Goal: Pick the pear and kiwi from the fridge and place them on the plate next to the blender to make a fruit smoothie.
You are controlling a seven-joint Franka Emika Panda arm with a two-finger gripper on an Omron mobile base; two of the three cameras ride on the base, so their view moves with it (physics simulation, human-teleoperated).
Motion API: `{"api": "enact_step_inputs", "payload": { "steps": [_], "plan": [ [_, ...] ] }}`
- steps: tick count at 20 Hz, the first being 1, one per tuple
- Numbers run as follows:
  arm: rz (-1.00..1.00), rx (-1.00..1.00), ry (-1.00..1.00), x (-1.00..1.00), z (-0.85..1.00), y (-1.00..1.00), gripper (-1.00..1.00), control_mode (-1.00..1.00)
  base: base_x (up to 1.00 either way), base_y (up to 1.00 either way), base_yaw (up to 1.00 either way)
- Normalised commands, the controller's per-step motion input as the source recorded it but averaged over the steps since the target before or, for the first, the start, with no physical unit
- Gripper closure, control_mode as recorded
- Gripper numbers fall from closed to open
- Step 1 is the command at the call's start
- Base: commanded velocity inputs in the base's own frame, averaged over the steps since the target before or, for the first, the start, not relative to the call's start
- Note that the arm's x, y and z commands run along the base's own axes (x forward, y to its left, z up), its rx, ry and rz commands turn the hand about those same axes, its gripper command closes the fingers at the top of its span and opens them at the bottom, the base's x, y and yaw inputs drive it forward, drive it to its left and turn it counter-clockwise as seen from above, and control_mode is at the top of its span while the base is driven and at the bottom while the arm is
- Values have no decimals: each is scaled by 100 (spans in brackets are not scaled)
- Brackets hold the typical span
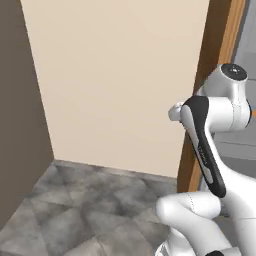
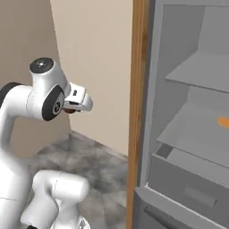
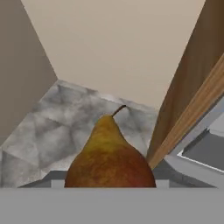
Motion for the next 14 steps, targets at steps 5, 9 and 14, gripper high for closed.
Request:
{"api": "enact_step_inputs", "payload": {
  "steps": [5, 9, 14],
  "plan": [
    [0, 0, 0, 0, 0, 0, 100, 100, 1, 100, 69],
    [0, 0, 0, 0, 0, 0, 100, 100, 3, 100, 69],
    [0, 0, 0, 0, 0, 0, 100, 100, 15, 100, 65]
  ]
}}
